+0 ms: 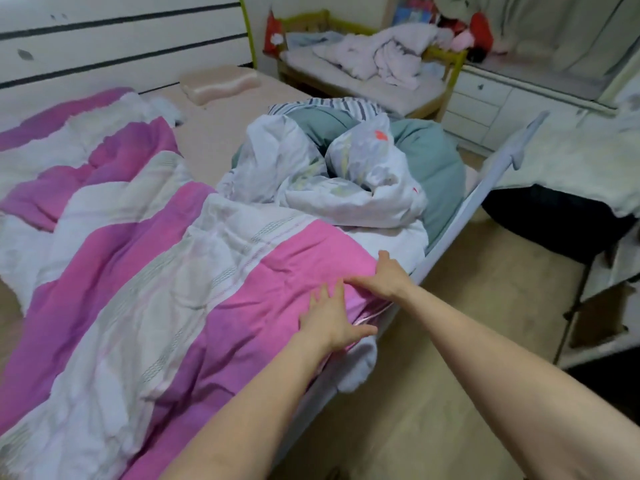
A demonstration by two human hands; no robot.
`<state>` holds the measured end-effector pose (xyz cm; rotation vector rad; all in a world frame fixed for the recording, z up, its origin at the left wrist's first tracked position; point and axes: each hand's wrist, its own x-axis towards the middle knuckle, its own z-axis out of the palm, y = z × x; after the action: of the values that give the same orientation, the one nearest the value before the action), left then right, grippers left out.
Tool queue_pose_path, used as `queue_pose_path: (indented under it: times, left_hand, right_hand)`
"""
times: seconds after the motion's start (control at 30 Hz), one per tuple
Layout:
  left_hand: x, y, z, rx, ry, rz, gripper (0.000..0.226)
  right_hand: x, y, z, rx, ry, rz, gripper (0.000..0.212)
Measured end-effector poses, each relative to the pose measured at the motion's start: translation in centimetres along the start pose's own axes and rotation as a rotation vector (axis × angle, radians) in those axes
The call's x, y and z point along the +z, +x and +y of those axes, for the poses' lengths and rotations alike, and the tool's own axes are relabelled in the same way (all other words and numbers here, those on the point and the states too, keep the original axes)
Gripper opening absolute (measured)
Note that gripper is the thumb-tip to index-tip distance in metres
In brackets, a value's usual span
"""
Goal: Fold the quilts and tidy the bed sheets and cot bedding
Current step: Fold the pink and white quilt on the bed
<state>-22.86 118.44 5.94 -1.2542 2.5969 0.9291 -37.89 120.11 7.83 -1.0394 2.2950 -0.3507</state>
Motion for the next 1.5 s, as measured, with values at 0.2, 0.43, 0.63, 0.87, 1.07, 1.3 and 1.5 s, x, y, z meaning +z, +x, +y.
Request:
queue_pose_path:
  times: [0.2,0.43,0.63,0.87,1.07,1.3,1.5]
  left_hand:
    - [2.5,-0.2,1.0,-0.266,-0.053,0.117,0.135]
    - [-0.9,-1.1,-0.8,-0.282,-0.078,0.489,0.077]
    - [-8.6,-2.3,3.6,-0.122,0.389,0.543,0.032]
    - [-6.6,3.6,13.2,0.068,0.26,0.541,0.033]
    - [0.5,5.4,6.9,-0.097,-0.201,0.195,0.013]
    - [0.4,-3.4,-4.9,-0.589,-0.166,0.408,0.022]
    - [3.9,-12.6,-9.7,-0.813,-0.283,0.275,0.043]
  right_hand:
    - [0.3,0.4,-1.1,-0.045,0.455,0.095,0.023]
    - [-1.6,-3.3,-5.2,-0.035,1.05,0.143,0.013]
    - [-7.2,-3.8,-5.2,-0.076,1.233,0.207,0.013]
    - [-14.9,3.3,2.8,-0.11,1.018,0.472,0.022]
    - [-9.4,8.3,8.8,-0.128,-0.103,0.508,0.033]
    - [3.0,1.5,-1.5,-1.302,-0.415,-0.184,0.037]
    - [12.0,-0.9,-4.4,-1.513,-1.189,-0.218,0.056]
